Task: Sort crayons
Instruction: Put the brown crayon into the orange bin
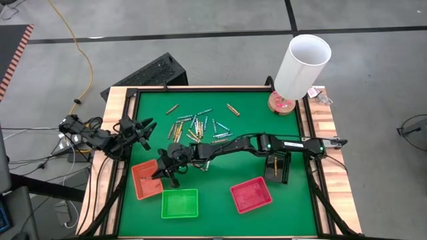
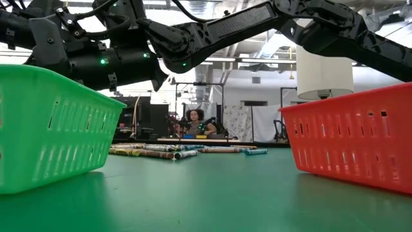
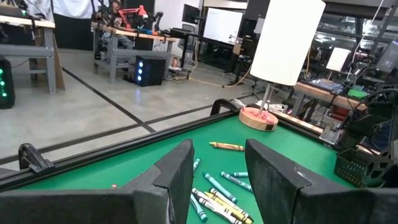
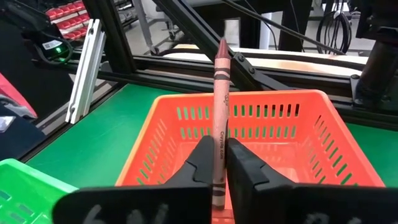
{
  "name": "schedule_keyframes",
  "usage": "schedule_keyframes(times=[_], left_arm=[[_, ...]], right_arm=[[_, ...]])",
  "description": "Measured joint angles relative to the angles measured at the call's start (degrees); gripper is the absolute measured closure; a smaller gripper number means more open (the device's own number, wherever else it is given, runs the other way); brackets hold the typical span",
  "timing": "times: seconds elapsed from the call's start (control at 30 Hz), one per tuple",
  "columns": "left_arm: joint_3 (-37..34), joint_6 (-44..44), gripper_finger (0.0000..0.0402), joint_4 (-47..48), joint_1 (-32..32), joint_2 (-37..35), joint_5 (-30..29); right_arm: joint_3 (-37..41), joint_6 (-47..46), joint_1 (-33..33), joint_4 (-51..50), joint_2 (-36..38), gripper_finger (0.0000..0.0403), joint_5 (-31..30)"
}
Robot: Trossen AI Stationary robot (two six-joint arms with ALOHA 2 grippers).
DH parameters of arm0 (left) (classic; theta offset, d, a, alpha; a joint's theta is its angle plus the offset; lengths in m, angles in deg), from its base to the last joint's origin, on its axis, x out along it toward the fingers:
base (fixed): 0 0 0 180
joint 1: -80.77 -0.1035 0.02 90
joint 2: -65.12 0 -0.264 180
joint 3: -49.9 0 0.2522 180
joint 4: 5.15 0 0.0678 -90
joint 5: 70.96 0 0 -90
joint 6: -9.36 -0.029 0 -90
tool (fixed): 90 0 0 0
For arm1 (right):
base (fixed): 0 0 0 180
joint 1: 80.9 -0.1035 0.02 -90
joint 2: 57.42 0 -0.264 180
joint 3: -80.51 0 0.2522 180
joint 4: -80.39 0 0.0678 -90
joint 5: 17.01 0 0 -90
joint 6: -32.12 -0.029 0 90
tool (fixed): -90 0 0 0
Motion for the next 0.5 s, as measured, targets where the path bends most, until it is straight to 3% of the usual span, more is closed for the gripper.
schedule_keyframes(times=[0.17,0.5], left_arm=[[0.0,-0.01,0.0267,0.02,0.0,0.0,0.0],[0.0,-0.01,0.0267,0.04,0.0,0.0,0.02]], right_arm=[[0.0,-0.42,0.0,-0.02,-0.02,0.0342,-0.22],[0.0,-2.24,0.48,-0.83,0.15,0.0337,-0.24]])
